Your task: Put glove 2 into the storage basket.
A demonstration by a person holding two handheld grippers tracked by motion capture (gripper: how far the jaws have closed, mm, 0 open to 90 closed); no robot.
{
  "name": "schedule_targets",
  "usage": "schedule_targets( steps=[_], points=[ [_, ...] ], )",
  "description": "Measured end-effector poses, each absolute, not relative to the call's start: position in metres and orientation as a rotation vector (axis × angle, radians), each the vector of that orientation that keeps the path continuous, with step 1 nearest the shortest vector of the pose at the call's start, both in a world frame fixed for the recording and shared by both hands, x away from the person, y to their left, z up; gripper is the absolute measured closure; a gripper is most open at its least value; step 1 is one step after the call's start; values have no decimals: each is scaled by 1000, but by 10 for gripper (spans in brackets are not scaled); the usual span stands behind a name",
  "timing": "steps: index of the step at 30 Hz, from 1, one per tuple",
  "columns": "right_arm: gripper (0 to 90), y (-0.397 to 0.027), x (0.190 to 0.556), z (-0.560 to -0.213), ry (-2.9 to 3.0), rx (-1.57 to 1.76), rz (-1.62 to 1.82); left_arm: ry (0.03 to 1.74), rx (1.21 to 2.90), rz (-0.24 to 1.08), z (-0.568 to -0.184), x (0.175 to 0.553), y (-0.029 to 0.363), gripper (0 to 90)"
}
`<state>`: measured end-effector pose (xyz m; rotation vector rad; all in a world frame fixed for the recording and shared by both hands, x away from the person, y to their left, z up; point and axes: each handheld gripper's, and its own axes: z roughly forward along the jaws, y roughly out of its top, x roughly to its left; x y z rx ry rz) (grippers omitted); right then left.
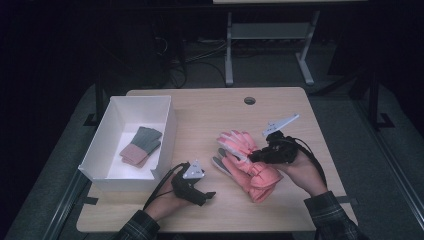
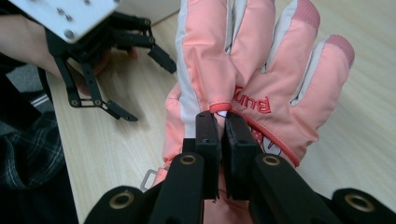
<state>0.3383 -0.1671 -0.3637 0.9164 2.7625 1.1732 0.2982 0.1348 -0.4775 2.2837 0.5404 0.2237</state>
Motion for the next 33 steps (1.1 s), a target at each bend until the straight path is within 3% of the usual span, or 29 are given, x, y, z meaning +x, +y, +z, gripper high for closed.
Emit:
schedule_targets(
  steps=[20,26,29,33],
  points=[
    [844,-138,344,-409,2830,942,1020,572,2273,242,-478,297,132,125],
    [622,-145,340,-399,2778,959,1108,586,2325,226,-473,297,127,143],
    [580,-153,338,-389,2717,968,1137,599,2303,190,-471,297,126,208],
    [578,-173,337,-375,2609,998,1201,580,2287,126,-464,298,123,388]
  ],
)
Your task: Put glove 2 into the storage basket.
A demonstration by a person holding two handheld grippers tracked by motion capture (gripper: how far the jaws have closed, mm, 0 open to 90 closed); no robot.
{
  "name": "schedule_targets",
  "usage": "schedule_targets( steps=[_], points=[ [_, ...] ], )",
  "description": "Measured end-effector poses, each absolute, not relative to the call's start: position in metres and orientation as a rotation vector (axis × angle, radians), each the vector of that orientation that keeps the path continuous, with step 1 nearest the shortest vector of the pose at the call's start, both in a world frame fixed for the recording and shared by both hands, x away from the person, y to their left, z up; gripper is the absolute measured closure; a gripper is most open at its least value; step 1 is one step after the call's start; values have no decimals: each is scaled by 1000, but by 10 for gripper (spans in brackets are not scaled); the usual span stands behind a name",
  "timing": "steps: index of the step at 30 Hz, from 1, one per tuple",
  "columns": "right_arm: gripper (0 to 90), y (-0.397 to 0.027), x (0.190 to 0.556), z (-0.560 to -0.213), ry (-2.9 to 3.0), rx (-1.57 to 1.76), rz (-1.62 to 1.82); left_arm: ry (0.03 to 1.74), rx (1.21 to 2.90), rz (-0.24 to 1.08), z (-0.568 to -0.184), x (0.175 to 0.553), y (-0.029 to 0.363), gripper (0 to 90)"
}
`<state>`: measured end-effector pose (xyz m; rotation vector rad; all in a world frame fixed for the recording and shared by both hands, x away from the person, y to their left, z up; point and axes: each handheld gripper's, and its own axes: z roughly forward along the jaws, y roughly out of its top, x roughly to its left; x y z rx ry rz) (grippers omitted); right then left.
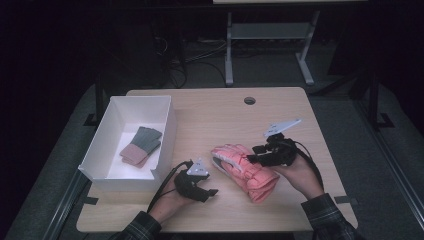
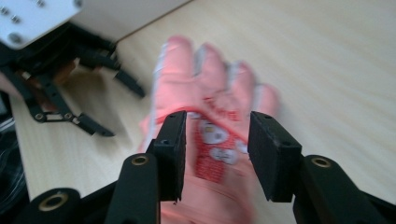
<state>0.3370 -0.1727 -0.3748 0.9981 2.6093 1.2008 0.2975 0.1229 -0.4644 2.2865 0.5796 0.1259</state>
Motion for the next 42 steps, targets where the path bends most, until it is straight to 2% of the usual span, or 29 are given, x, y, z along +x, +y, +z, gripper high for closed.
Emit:
schedule_targets(
  steps=[5,8,14,24,42],
  points=[
    [825,-206,335,-374,2556,1044,1202,588,2313,84,-457,298,112,695],
    [898,-220,332,-383,2541,1062,1173,591,2314,69,-454,298,106,890],
    [900,-235,328,-408,2579,1111,1092,597,2306,55,-451,302,90,896],
    [900,-230,331,-446,2683,1167,990,638,2297,16,-455,314,72,895],
    [900,-188,292,-452,2805,1020,1110,648,2279,35,-451,347,82,894]
  ],
)
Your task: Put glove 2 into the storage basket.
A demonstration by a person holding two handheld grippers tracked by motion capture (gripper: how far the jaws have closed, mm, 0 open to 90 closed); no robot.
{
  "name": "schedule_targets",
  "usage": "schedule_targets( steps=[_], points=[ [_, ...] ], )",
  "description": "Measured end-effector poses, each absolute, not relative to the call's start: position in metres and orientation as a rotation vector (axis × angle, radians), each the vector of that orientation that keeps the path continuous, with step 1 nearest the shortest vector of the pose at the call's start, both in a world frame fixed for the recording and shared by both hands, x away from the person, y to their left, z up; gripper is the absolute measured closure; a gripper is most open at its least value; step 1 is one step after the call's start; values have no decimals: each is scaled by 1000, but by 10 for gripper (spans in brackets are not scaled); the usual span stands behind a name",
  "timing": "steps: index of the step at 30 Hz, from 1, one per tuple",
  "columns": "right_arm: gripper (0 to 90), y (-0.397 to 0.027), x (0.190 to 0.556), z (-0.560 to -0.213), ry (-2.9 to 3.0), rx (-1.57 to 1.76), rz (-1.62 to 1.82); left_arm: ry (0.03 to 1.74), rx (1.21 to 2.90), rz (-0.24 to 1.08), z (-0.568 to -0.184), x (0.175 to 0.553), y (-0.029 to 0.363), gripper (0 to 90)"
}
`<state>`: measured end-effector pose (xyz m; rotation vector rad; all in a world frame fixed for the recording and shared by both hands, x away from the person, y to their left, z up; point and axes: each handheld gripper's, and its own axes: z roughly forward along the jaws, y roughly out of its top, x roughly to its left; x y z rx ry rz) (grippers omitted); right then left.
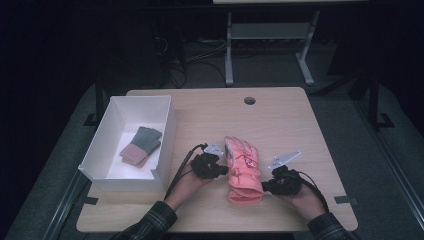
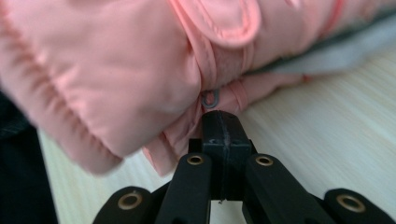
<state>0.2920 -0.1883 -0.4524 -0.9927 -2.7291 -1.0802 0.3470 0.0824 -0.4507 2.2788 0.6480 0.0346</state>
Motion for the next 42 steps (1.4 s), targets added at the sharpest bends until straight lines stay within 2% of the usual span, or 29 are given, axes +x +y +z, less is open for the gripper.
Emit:
schedule_targets(
  steps=[12,20,24,29,32,39,42],
  points=[
    [900,-151,284,-453,-2731,-875,-1118,659,2237,16,-447,362,84,894],
    [900,-181,289,-435,-2733,-1054,-1188,708,2236,41,-432,363,99,889],
    [900,-192,294,-417,-2722,-1098,-1308,728,2216,41,-418,364,107,851],
    [900,-187,304,-407,-2727,-1096,-1389,740,2183,39,-405,366,111,710],
    [900,-184,311,-407,-2718,-1113,-1411,733,2164,29,-398,367,113,582],
    [900,-171,322,-421,-2756,-1123,-1311,700,2139,31,-392,369,110,338],
    [900,-164,323,-428,-2787,-1116,-1264,689,2142,3,-394,371,105,271]
  ],
)
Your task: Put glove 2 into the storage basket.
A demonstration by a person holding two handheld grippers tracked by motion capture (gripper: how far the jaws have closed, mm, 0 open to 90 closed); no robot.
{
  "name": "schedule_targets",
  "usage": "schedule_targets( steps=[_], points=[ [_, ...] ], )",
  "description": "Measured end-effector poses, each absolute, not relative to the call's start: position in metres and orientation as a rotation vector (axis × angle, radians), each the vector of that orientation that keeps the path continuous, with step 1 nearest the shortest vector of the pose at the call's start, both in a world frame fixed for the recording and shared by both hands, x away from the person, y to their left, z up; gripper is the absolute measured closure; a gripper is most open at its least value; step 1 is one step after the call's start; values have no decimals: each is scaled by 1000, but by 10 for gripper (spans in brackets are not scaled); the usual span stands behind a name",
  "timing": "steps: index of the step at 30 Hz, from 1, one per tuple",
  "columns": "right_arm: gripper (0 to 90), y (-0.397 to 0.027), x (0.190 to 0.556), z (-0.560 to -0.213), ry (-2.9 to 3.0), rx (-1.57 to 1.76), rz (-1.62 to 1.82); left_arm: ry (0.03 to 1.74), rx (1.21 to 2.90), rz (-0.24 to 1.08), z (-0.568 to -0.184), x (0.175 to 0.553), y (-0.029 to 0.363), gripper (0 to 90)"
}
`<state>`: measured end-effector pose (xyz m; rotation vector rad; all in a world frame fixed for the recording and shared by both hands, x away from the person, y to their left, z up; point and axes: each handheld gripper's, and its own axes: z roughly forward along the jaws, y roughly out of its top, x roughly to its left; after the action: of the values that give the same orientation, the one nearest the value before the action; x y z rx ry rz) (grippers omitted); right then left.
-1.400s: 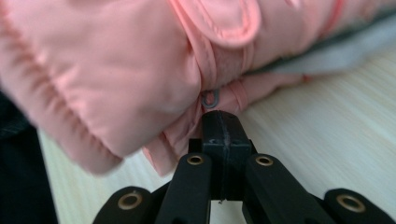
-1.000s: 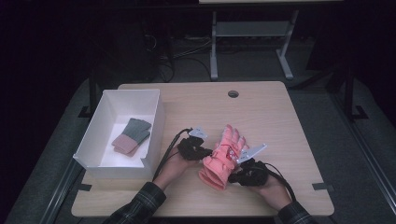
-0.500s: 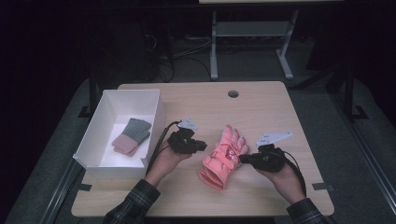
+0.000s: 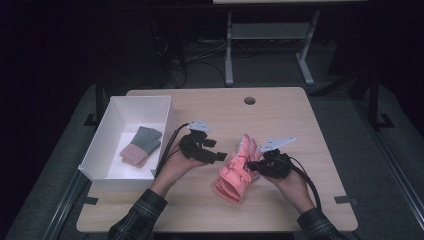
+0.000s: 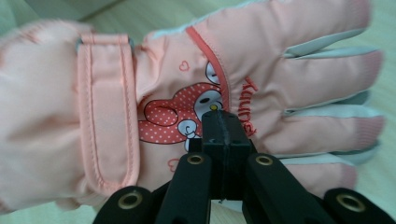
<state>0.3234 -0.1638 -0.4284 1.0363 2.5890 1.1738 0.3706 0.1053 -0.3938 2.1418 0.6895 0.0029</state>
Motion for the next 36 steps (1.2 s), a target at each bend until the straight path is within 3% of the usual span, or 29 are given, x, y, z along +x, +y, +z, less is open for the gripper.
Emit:
schedule_targets(
  steps=[6,14,31,36],
  points=[
    [900,-154,327,-438,2610,1041,1128,684,2164,-36,-397,373,88,192],
    [900,-155,327,-447,2618,1066,1124,694,2192,-119,-419,382,65,155],
    [900,-157,324,-455,2591,1079,1150,778,2188,-372,-460,395,57,157],
    [900,-158,323,-456,2587,1086,1158,786,2163,-460,-466,395,58,225]
  ],
)
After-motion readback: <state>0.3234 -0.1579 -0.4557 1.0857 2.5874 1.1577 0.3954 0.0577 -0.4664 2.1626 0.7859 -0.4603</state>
